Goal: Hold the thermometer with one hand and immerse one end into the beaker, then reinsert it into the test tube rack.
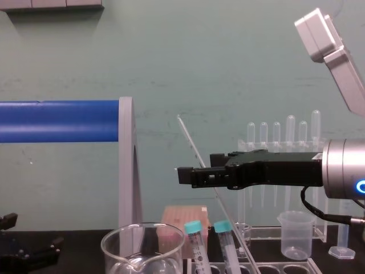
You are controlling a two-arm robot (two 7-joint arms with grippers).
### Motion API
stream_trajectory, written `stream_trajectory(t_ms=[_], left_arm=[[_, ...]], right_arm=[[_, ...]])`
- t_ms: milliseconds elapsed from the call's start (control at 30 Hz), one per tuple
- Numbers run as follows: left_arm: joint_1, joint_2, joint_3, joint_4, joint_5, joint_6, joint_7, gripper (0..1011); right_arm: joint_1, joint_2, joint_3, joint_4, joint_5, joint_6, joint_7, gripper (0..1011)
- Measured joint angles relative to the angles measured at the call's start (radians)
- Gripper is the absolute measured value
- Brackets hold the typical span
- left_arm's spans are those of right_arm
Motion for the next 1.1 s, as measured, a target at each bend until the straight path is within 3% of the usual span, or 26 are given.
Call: stream_trajectory(t_ms=[267, 467, 1067, 1100], left_arm=[[0.0, 0.0, 0.0, 0.0, 0.0, 0.0, 0.0, 1008], [0.0, 0.0, 0.0, 0.0, 0.0, 0.0, 0.0, 1008], [0.0, 0.0, 0.0, 0.0, 0.0, 0.0, 0.0, 1008], [0.0, 0.0, 0.0, 0.0, 0.0, 0.0, 0.0, 1008]], right_arm=[[-0.001, 0.0, 0.002, 0.0, 0.001, 0.0, 0.0, 1003], [-0.002, 0.001, 0.002, 0.0, 0.002, 0.0, 0.0, 908], [-0.004, 0.001, 0.004, -0.002, 0.005, -0.001, 0.0, 330], [-0.004, 0.001, 0.004, -0.002, 0.005, -0.001, 0.0, 330]])
